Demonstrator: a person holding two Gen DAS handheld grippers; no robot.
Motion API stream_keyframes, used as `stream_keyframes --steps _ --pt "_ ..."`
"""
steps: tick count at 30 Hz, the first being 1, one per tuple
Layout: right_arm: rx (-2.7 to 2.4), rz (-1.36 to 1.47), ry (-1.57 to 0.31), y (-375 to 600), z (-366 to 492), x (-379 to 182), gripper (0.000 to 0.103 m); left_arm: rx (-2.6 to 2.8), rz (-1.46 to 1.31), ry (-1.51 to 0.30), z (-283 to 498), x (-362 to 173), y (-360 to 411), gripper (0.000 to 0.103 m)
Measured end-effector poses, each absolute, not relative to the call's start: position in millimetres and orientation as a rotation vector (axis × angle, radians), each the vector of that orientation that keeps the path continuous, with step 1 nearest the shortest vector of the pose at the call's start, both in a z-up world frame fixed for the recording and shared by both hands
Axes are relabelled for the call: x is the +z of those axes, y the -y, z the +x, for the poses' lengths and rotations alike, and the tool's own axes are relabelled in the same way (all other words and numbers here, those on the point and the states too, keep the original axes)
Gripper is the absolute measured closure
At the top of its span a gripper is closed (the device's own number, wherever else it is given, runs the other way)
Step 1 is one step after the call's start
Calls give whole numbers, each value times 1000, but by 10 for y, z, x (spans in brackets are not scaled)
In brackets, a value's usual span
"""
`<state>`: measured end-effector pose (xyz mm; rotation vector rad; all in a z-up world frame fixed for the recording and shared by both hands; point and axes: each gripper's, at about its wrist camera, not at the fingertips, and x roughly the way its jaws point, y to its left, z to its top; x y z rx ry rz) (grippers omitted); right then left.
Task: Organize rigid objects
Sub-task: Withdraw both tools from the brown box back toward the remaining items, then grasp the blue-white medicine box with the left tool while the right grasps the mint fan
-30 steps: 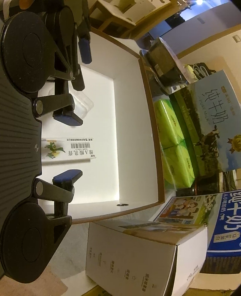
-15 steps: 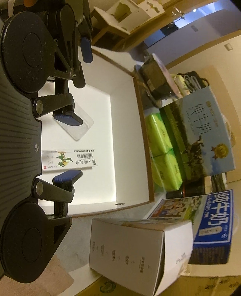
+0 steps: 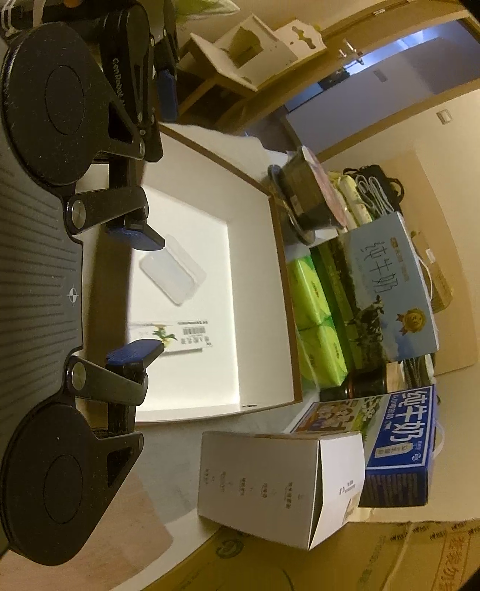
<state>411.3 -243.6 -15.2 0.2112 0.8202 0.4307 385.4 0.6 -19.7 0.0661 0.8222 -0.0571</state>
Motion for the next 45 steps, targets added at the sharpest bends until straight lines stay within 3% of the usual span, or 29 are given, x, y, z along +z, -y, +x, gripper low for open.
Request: stream_keyframes --steps 23,45 --pt "393 172 -857 2614 2893 -297 49 -26 56 -844 2587 -255 -145 37" --pt "358 151 -917 2707 2634 -693 49 -10 58 -935 2286 -768 13 37"
